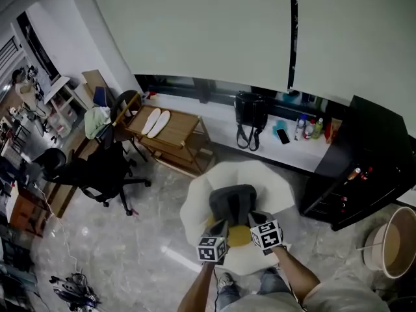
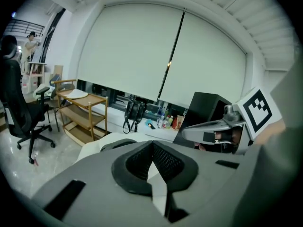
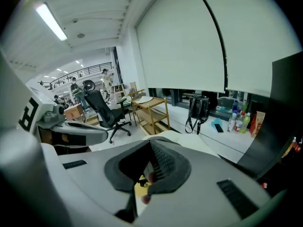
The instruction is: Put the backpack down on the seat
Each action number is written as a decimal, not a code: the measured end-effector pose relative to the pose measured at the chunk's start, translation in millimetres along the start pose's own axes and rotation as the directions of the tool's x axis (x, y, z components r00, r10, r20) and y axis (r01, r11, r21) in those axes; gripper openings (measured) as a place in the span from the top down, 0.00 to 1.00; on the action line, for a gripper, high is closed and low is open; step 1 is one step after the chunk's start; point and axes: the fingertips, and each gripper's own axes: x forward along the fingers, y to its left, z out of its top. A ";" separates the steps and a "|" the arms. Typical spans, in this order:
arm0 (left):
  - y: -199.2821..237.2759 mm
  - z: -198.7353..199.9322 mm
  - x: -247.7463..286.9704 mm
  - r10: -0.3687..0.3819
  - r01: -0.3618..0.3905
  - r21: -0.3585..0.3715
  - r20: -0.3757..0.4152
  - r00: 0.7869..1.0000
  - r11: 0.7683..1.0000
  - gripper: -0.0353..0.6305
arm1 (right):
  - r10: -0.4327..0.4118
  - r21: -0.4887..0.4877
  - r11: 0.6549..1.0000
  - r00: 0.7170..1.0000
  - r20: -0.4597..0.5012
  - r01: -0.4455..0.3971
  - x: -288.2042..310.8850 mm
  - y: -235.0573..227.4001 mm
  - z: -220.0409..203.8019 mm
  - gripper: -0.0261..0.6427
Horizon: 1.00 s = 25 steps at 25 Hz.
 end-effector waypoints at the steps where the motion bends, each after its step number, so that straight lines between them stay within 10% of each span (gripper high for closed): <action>1: -4.0 7.1 -5.5 -0.003 0.003 0.000 0.017 1.000 1.000 0.90 | -0.006 -0.009 1.000 1.000 0.016 0.006 -6.7 2.2 6.3 0.92; 25: -31.0 25.8 -105.5 -0.243 0.232 0.139 0.066 0.968 0.963 0.90 | -0.199 0.030 0.980 0.966 0.163 0.197 -87.7 90.4 22.1 0.92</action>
